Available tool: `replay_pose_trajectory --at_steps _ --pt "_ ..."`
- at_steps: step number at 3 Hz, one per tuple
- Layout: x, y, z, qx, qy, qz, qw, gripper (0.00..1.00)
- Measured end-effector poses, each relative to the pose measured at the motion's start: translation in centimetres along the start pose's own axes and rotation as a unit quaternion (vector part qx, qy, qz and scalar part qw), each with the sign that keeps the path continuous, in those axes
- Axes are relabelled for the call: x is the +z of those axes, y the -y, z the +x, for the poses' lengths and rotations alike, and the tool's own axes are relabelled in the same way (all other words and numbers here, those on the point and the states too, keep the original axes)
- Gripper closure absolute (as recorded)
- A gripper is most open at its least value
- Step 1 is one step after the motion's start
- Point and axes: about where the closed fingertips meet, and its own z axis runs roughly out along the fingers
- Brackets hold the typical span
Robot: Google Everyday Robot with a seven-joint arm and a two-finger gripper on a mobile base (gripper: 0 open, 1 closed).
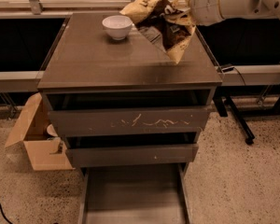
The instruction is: Pick brown chip bag from bottom drawer and place on counter
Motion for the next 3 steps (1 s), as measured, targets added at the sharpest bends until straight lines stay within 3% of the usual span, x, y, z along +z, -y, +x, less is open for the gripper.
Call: replay_pose_trajectory --at_steps 1,3 --pt "0.7 -0.9 4.5 0.044 -0.037 0.006 0.9983 0.73" --pt "2.3 -1.5 7.7 0.073 -0.044 0.013 0.9962 0.27"
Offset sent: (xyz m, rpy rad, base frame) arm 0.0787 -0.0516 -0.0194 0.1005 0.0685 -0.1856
